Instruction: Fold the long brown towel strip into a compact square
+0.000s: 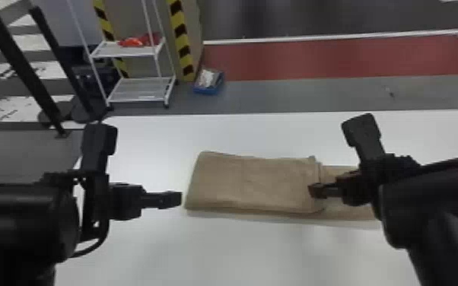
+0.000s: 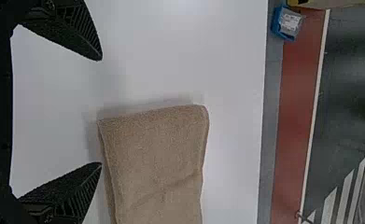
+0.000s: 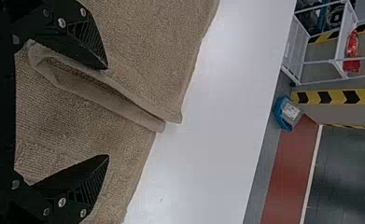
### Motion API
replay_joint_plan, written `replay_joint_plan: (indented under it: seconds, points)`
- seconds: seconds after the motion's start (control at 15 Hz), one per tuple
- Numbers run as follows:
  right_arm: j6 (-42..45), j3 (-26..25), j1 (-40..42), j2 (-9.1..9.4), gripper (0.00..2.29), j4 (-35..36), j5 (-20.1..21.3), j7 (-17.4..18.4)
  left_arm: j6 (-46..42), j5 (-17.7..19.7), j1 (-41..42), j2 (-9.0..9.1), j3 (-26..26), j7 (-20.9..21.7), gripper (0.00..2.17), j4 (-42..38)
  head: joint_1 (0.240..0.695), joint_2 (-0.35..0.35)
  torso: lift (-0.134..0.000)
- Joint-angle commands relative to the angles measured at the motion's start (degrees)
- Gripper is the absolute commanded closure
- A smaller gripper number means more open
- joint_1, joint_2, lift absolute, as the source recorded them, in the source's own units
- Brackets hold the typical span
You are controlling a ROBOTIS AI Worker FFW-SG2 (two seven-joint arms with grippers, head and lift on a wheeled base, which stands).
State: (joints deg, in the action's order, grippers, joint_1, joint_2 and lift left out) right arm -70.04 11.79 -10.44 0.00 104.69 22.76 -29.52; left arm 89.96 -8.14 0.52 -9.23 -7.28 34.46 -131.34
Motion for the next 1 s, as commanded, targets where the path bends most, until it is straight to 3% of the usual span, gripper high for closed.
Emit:
replay_joint_plan:
  seconds: [0.0, 0.4, 0.93]
  points:
    - [0.82, 0.34, -0.37, 0.05, 0.23, -1.07, -0.34, -0.01, 0.07, 0.14, 0.0, -0.26, -0.36, 0.0, 0.08, 0.12, 0.695, 0.138, -0.128]
    - [0.82, 0.42, -0.46, 0.05, 0.24, -1.25, -0.26, -0.01, 0.07, 0.85, -0.08, -0.18, -0.54, 0.09, 0.08, -0.06, 0.695, 0.152, -0.128]
    - [0.82, 0.6, -0.28, 0.05, 0.47, -2.04, 0.27, -0.01, 0.07, 1.02, 0.27, -0.26, -0.63, 0.26, 0.08, -0.32, 0.695, 0.143, -0.128]
